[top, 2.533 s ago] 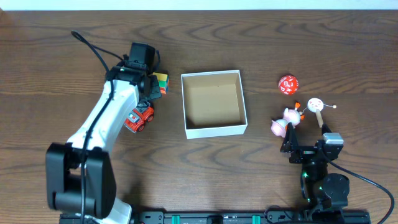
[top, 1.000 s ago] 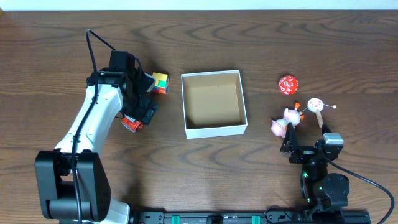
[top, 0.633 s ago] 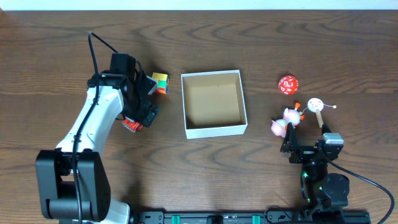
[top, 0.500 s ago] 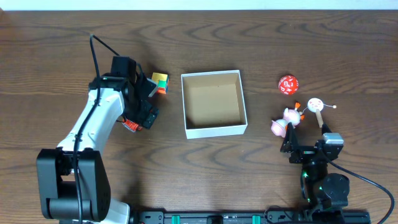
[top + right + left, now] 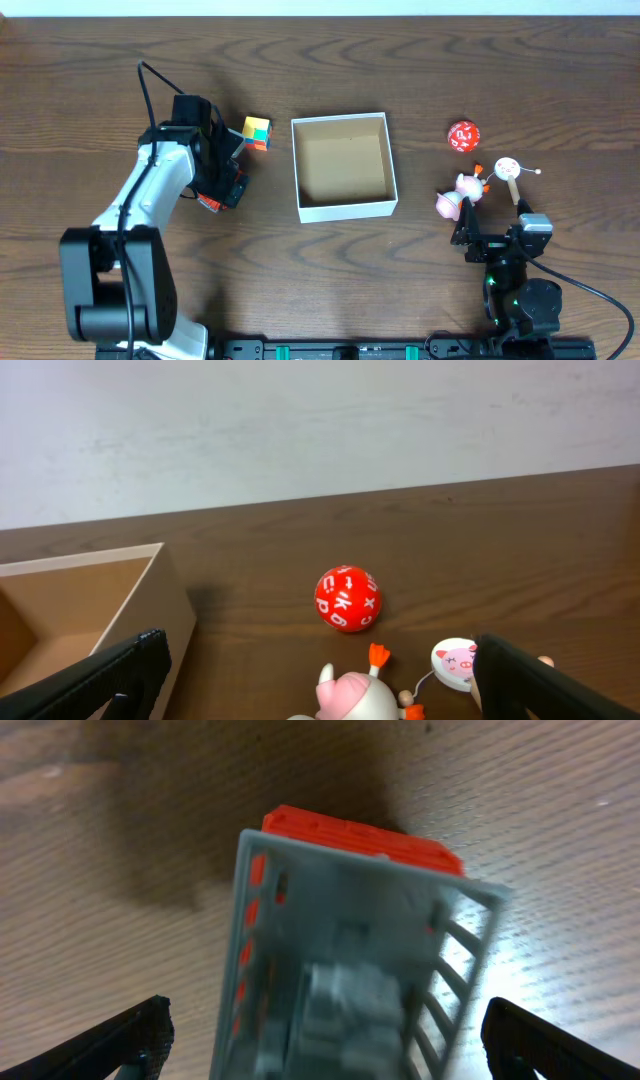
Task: Pack container
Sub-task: 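Lower the left gripper and grasp the red fire truck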
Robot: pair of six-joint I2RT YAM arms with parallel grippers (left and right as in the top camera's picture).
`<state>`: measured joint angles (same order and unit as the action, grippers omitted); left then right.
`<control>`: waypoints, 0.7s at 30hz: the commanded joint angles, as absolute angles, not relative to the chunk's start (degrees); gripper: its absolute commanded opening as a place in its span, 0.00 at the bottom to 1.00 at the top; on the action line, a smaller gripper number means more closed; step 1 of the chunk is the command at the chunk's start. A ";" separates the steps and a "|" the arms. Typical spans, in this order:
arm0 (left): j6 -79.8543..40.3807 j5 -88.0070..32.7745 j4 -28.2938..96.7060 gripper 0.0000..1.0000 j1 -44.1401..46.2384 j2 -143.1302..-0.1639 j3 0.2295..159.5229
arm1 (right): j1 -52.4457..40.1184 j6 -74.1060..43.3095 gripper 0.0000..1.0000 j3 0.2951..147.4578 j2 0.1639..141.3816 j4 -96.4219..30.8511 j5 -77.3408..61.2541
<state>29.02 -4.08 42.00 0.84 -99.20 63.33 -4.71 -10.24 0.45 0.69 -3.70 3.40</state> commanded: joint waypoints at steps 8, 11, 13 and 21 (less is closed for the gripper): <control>29.98 -3.46 40.84 0.90 0.56 -100.66 63.07 | -4.19 -9.80 0.99 0.32 0.32 -3.84 3.36; 30.00 -3.46 40.91 0.78 0.56 -100.66 63.07 | -4.19 -9.80 0.99 0.32 0.32 -3.84 3.38; 30.00 -3.46 41.01 0.72 0.56 -100.64 63.07 | -4.19 -9.80 0.99 0.32 0.32 -3.84 3.36; 29.98 -3.46 41.04 0.42 0.56 -100.62 63.07 | -4.19 -9.80 0.99 0.32 0.32 -3.84 3.38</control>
